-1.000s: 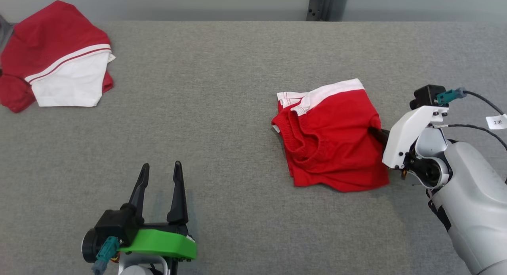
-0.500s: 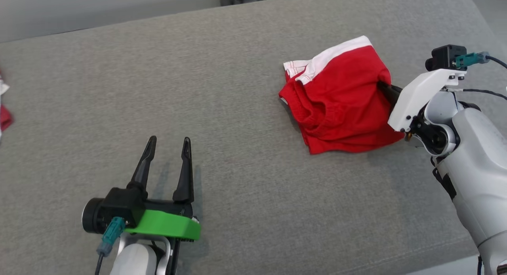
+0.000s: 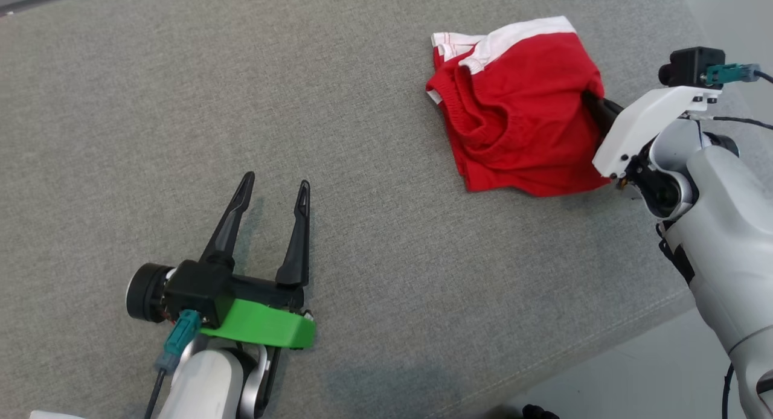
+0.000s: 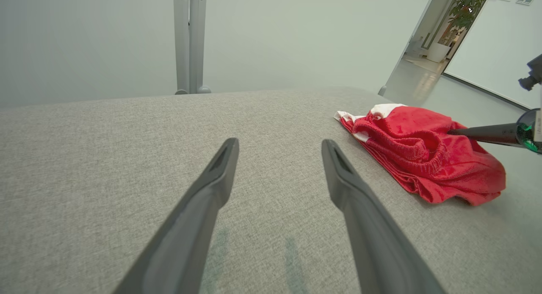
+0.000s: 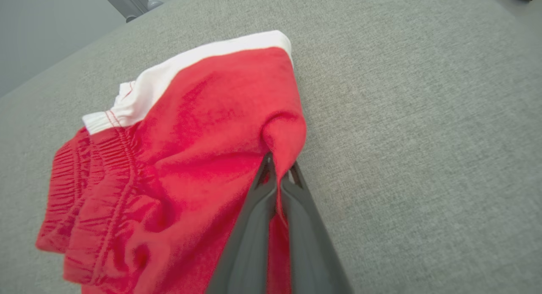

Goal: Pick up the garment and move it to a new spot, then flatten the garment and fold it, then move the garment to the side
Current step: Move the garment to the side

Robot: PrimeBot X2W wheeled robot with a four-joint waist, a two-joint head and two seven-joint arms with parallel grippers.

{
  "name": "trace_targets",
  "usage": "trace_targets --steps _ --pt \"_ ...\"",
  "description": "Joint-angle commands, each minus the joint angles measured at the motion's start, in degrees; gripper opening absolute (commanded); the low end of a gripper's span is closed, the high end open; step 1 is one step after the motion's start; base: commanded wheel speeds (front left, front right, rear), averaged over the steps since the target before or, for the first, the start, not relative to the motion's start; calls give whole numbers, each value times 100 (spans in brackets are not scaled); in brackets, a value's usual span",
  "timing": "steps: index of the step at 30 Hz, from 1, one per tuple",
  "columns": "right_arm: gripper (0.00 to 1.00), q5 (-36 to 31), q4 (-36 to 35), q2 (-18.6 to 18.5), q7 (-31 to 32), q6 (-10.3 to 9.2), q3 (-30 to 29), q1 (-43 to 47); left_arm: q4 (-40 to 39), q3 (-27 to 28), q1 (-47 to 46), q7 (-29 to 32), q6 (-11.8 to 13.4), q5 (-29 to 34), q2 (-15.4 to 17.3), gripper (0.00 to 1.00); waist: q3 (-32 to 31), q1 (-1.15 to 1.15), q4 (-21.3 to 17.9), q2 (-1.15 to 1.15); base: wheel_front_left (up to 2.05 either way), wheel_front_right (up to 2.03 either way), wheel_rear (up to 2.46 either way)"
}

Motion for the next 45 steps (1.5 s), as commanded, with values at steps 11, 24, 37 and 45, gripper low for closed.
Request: trace_targets --steps 11,24,37,45 --pt "0 24 823 -598 -408 0 -254 -942 -679 -70 -103 144 134 211 172 100 558 -1 579 0 0 0 0" --pt "0 -202 2025 -1321 -861 -1 -772 -1801 -1015 -166 -110 273 175 287 284 100 1028 -1 1033 0 0 0 0" --pt "100 -601 2715 -1282 -1489 0 -1024 -1911 -980 -231 -19 276 252 241 293 100 822 -1 1012 0 0 0 0" --pt "100 -778 2410 -998 -1903 -1 -793 -1732 -672 -137 145 129 298 -30 209 100 148 -1 1012 0 0 0 0"
